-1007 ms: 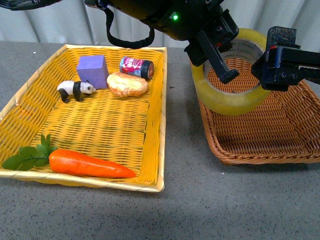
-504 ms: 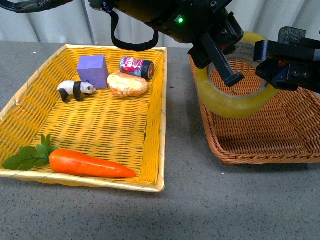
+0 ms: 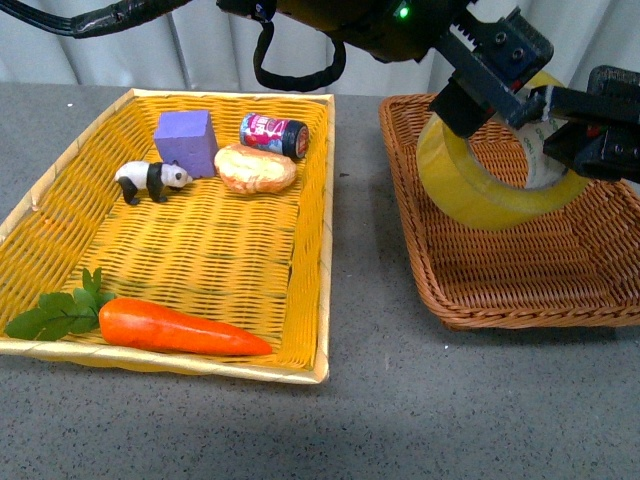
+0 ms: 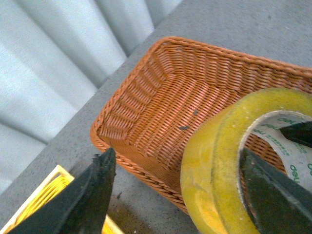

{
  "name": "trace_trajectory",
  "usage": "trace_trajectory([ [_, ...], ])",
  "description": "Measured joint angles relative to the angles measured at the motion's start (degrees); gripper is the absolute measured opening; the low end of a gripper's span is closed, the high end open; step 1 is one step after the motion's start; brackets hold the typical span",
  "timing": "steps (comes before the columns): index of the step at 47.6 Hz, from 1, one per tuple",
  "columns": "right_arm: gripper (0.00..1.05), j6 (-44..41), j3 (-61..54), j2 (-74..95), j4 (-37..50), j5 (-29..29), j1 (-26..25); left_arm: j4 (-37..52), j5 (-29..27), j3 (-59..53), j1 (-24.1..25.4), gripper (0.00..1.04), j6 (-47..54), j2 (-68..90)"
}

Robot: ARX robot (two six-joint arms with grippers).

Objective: Move tape to another basket

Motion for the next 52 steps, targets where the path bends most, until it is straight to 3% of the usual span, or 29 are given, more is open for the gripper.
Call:
trace_trajectory([
  [6, 0.15, -0.59, 1.60, 1.70, 0.42, -1.31, -1.05, 2.43, -3.08, -1.09, 1.25, 0.91, -6.40, -0.17],
  [9, 0.15, -1.53, 2.01, 2.91, 0.31, -0.85, -1.64, 3.82, -7.50, -2.19, 2.21, 1.00, -9.42, -0.61],
  [11, 0.15, -2.75, 1.64, 4.57, -0.24, 0.15, -2.93, 5.40, -11.78, -3.28, 4.98, 0.98, -12.87, -1.73],
  [18, 0.15, -5.11, 2.01, 9.49, -0.04, 1.77, -6.75, 8.83, -16.39, -8.11, 13.46, 0.98, -23.04, -6.34],
  [27, 0.15, -7.80, 8.11, 14.36, -0.74, 0.57, -7.15, 10.99, -20.11, -16.02, 14.99, 0.98, -31.30, -10.03],
  [35, 0.15, -10.10, 10.84, 18.60, -3.78, 3.82, -8.59, 12.61, -21.35, -22.16, 16.79, 0.98, -33.22, -12.61],
  [44, 0.15, -10.75, 11.82, 19.93, -4.28, 3.26, -8.79, 13.20, -22.91, -25.59, 17.97, 0.98, -35.80, -13.94],
  [52, 0.45, -10.45, 11.45, 18.73, -2.95, 2.58, -8.90, 12.41, -24.83, -26.99, 18.14, 0.98, -36.68, -16.17],
])
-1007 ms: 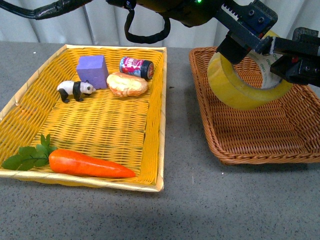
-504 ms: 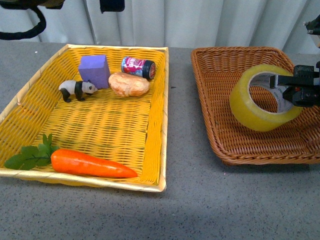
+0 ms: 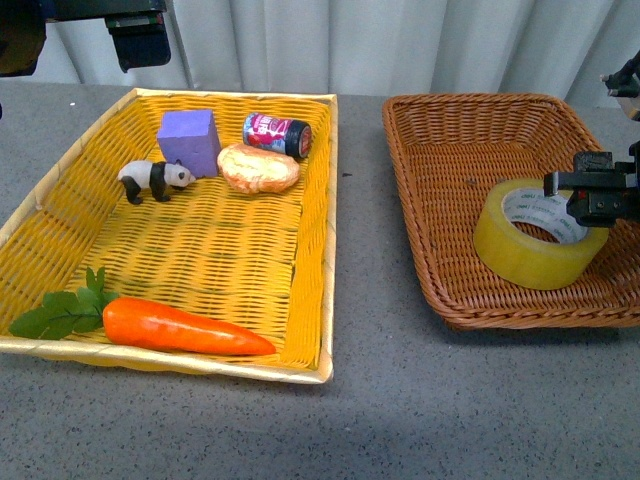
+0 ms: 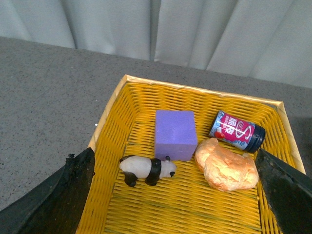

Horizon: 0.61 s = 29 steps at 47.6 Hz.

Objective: Move tape to another basket

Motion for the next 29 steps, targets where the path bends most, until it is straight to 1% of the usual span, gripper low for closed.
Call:
trace_trajectory([
  [5, 0.68, -0.66, -2.93, -4.33, 4.09, 0.83, -0.35, -0.02, -2.29, -1.75, 0.02, 0.98, -1.20, -1.81],
  [7, 0.75, -0.83, -3.69, -5.95, 4.33, 1.88, -0.61, 0.02, -3.82, -2.51, -0.09, 0.98, -1.29, -2.62],
  [8, 0.81, -0.87, -4.35, -7.08, 4.61, 2.60, -0.74, 0.02, -4.42, -2.89, -0.13, 0.98, -1.31, -3.08],
  [11, 0.93, -0.90, -4.83, -8.57, 4.74, 3.06, -1.09, 0.04, -4.57, -3.02, -0.24, 0.98, -1.46, -3.52],
  [12, 0.96, -0.90, -4.83, -8.70, 4.79, 3.10, -1.16, 1.64, -3.08, -3.52, -0.11, 0.97, -0.55, -3.41],
  [13, 0.98, -0.87, -4.85, -8.85, 4.81, 3.10, -1.20, 7.72, 1.11, -5.38, 0.50, 0.91, 0.81, -3.15],
  [15, 0.95, -0.94, -4.90, -8.83, 4.87, 3.02, -1.20, 17.84, 6.80, -9.22, 1.29, 0.82, 3.87, -3.13],
  [16, 0.92, -1.44, -6.40, -7.98, 9.99, 1.49, -1.44, 22.62, 9.31, -11.52, 1.70, 0.77, 5.49, -3.37],
  [17, 0.89, -1.77, -8.33, -7.21, 16.48, 0.35, -1.51, 25.05, 10.10, -12.87, 1.90, 0.73, 6.16, -3.72],
  [18, 0.83, -2.10, -11.32, -6.19, 26.18, -1.60, -1.68, 27.67, 11.04, -14.71, 2.21, 0.68, 7.02, -4.52],
  [19, 0.82, -2.19, -12.48, -5.88, 29.38, -1.92, -1.70, 28.26, 11.30, -15.32, 2.29, 0.66, 7.19, -4.94],
  [21, 0.75, -2.47, -17.62, -5.33, 41.86, -2.19, -1.79, 29.51, 11.74, -17.66, 2.75, 0.59, 7.89, -7.04],
  [22, 0.73, -2.60, -18.80, -5.33, 44.50, -2.10, -1.79, 29.70, 11.78, -18.14, 2.86, 0.57, 8.04, -7.54],
  [24, 0.66, -2.80, -22.84, -5.84, 53.81, -2.19, -1.84, 30.14, 12.20, -19.91, 3.39, 0.50, 8.48, -9.46],
  [25, 0.64, -2.86, -23.63, -6.19, 55.71, -2.19, -1.86, 30.18, 12.24, -20.31, 3.52, 0.48, 8.52, -9.88],
  [27, 0.57, -3.04, -26.34, -8.24, 62.03, -2.16, -1.90, 30.21, 12.70, -22.16, 4.02, 0.41, 8.76, -11.63],
  [29, 0.51, -3.10, -27.87, -10.25, 64.98, -2.16, -1.97, 30.21, 12.90, -23.54, 4.31, 0.36, 8.90, -12.94],
])
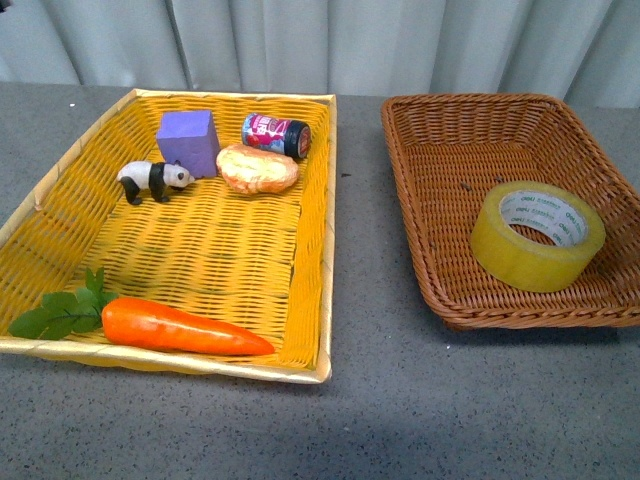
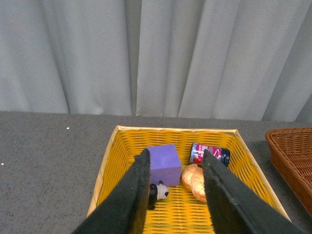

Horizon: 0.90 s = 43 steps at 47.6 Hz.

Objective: Move tape to another basket

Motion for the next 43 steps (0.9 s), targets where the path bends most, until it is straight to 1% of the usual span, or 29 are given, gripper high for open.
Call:
trace_trajectory([
  [2, 0.42, -0.09, -2.19, -3.52, 1.86, 0.02, -0.11, 0.52, 0.48, -2.16, 0.46, 0.27, 0.13, -1.46],
  [5, 0.32, -0.13, -4.98, -6.86, 1.97, 0.02, -0.13, 3.17, 0.96, -4.87, 0.92, 0.16, 0.31, -2.23],
  [6, 0.26, -0.13, -6.45, -8.13, 1.84, 0.00, -0.13, 3.17, 1.36, -5.97, 1.18, 0.11, 0.42, -2.80],
  [8, 0.17, -0.15, -8.68, -9.99, 1.36, -0.20, -0.07, 2.80, 1.64, -8.04, 1.60, 0.04, 0.42, -4.52],
  [9, 0.12, -0.15, -9.77, -11.06, 1.01, -0.20, -0.07, 2.43, 1.79, -8.85, 1.88, 0.04, 0.59, -5.62],
  [12, 0.01, -0.17, -11.76, -13.51, 0.26, -0.15, -0.09, 1.51, 2.03, -10.23, 2.23, 0.04, 0.63, -8.20],
  [14, 0.01, -0.31, -12.98, -15.39, -0.31, -0.17, -0.09, 0.81, 2.36, -11.04, 2.47, 0.04, 0.63, -9.94],
  [16, 0.01, -0.31, -14.14, -17.35, -0.94, -0.15, -0.09, -0.11, 4.52, -11.89, 3.65, 0.04, 0.66, -11.82],
  [19, 0.01, -0.33, -15.21, -20.26, -3.10, -0.20, -0.09, -1.38, 5.99, -12.96, 4.98, 0.04, 0.74, -14.03],
  [21, 0.01, -0.33, -15.85, -23.37, -6.45, -0.20, -0.09, -2.45, 5.99, -13.75, 5.62, 0.04, 0.74, -15.85],
  [23, 0.01, -0.33, -16.44, -25.59, -8.02, -0.20, -0.09, -3.34, 5.90, -14.32, 5.99, 0.04, 0.74, -17.20],
  [34, 0.01, -0.33, -20.85, -37.24, -14.10, -0.22, -0.09, -10.32, 6.05, -17.35, 6.21, 0.04, 0.74, -27.28],
  [43, 0.01, -0.33, -23.61, -46.60, -20.68, -0.22, -0.09, -17.99, 6.14, -19.10, 6.21, 0.04, 0.76, -36.81],
])
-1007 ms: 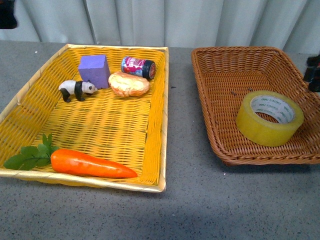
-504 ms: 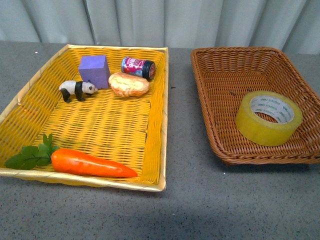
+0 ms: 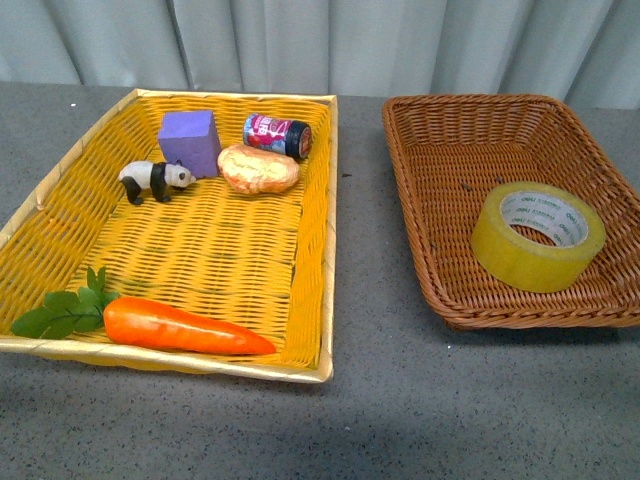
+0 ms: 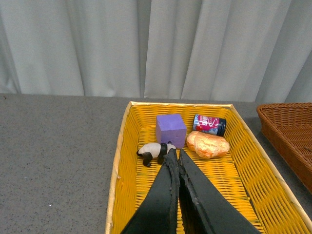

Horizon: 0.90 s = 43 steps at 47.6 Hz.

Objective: Move tape to another basket

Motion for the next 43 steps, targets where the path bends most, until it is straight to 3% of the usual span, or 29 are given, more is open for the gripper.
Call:
trace_trajectory([
  [43, 0.01, 0.00, -2.82, -36.00, -31.85, -0.04, 0.00, -28.63, 0.02, -0.33, 0.00, 0.04, 0.07, -30.99],
])
